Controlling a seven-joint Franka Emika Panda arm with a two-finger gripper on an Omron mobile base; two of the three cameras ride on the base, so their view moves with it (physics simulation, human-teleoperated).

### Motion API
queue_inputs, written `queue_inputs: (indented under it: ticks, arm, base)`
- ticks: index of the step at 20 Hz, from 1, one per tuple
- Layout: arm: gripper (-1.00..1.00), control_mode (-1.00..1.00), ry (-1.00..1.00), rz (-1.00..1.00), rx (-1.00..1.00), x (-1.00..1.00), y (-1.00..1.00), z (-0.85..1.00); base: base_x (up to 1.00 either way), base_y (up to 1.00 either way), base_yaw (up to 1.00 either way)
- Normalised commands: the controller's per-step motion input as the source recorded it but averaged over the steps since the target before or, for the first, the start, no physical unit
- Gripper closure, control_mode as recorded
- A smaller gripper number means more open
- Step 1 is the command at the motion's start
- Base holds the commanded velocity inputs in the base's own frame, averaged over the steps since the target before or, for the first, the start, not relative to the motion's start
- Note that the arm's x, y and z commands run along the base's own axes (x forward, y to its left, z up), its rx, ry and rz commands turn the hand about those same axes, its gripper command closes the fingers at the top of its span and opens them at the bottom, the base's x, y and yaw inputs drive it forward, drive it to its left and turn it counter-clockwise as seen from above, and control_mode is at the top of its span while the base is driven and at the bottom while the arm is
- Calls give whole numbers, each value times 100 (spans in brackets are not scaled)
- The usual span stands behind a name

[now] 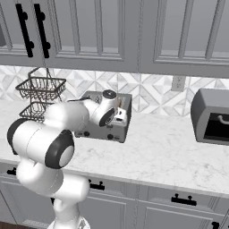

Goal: Start the toaster. Once the lever pops up, take the bread to the plate on the dining counter.

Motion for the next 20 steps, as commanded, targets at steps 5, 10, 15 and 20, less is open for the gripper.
queue_inputs:
  ticks: [5, 10, 15, 20]
  arm:
    - [100, -100, 0, 1, 0, 0, -5, -99]
    - [100, -100, -2, 2, 0, -4, -2, -79]
    - [100, -100, -22, 1, 0, -30, -8, 42]
    - [100, -100, -13, 0, 0, -13, -2, 70]
  base:
    - [0, 0, 0]
    - [0, 0, 0]
    - [0, 0, 0]
    - [0, 0, 0]
